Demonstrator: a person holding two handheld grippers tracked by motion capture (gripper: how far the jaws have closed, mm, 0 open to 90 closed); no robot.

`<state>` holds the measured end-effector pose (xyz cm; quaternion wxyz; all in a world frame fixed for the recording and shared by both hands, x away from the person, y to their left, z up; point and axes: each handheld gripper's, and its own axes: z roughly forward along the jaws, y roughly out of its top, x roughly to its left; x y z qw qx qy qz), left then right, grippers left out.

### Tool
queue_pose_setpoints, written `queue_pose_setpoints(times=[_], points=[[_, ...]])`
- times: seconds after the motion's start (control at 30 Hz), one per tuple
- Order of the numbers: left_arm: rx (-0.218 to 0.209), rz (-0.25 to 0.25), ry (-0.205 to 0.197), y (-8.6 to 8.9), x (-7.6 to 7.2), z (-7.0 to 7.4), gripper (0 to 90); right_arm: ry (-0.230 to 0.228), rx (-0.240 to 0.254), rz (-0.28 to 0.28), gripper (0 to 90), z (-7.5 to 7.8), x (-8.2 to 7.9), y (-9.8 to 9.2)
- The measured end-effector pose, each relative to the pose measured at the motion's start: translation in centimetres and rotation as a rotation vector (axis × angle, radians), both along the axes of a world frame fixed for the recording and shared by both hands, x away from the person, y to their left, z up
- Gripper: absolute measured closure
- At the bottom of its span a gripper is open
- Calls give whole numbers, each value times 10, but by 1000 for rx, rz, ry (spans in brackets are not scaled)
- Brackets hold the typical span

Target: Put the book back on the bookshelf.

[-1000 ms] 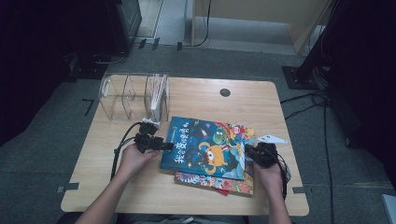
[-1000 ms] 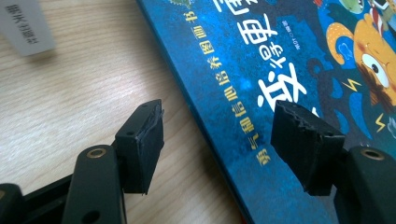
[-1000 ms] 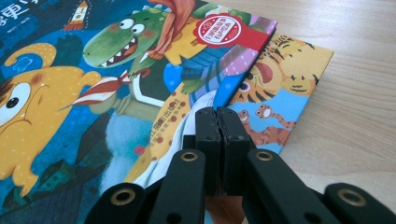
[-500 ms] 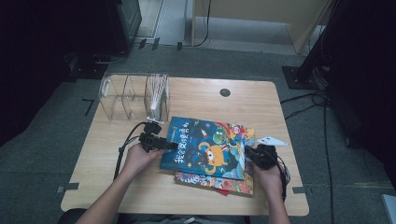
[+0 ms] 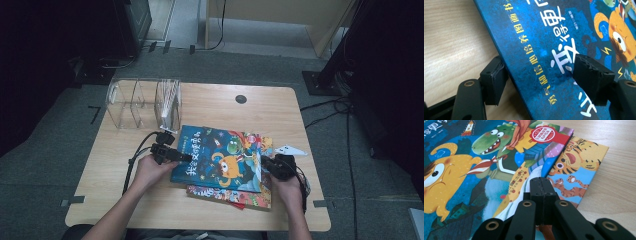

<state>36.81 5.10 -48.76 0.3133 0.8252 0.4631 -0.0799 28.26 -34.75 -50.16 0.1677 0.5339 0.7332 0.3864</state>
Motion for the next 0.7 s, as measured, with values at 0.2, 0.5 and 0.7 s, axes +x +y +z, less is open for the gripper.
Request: queue_pose_setpoints(times=[0.2,0.5,0.7], points=[[6,6,-58,6,-11,29,324,8,8,24,900,0,1,3],[-57,-27,-34,13,-13,101,463,17,32,95,900,0,7,20],[-36,-82,30,1,-1,135,540,9,19,150,900,0,16,41]])
